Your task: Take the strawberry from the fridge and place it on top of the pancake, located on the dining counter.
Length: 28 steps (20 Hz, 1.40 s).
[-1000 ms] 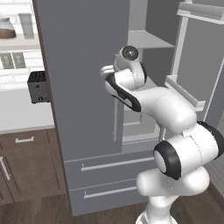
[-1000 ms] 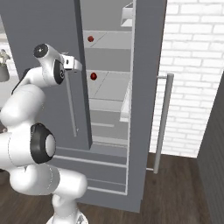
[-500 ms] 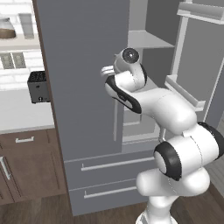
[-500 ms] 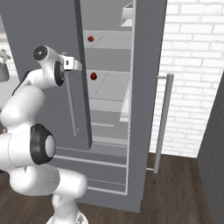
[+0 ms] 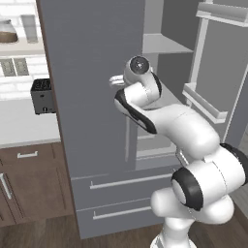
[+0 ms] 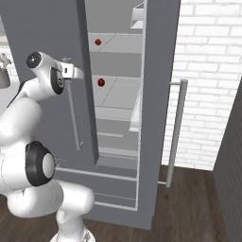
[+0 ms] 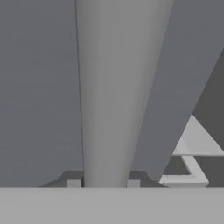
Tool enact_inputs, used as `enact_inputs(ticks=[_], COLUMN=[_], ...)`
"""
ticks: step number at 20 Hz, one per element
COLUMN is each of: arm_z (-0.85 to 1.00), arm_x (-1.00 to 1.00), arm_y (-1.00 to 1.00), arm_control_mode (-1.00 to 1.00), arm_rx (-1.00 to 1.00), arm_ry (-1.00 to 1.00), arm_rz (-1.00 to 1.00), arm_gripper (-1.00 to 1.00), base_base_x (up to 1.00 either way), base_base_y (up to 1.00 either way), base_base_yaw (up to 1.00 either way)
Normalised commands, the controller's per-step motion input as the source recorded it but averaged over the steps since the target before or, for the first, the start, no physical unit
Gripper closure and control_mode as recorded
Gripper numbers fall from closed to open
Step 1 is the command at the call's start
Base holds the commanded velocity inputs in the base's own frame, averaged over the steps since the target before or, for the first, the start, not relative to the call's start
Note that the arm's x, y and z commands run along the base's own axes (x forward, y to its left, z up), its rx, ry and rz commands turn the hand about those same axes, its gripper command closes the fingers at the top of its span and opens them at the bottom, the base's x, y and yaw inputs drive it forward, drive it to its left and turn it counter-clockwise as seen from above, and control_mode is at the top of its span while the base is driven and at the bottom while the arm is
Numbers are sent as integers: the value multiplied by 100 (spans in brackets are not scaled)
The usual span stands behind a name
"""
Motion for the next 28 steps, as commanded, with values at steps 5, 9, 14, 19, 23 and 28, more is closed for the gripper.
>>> enact_inputs(ticks=[5,9,14,19,23,28], arm_z=[-13,0,-11,-8,-11,-7], arm_x=[-92,-100,-83,-55,-23,-12], arm_y=[36,47,65,66,41,22], arm_control_mode=[-100,-100,-100,-100,-100,-100], arm_rx=[-1,-10,-8,-6,-1,0], arm_ry=[0,0,3,2,0,-6], arm_rz=[-14,-10,-11,-7,-10,-13], arm_gripper=[100,100,100,-100,-100,-100], base_base_x=[0,0,0,0,0,0], base_base_y=[0,0,0,0,0,0], base_base_yaw=[0,0,0,0,0,0])
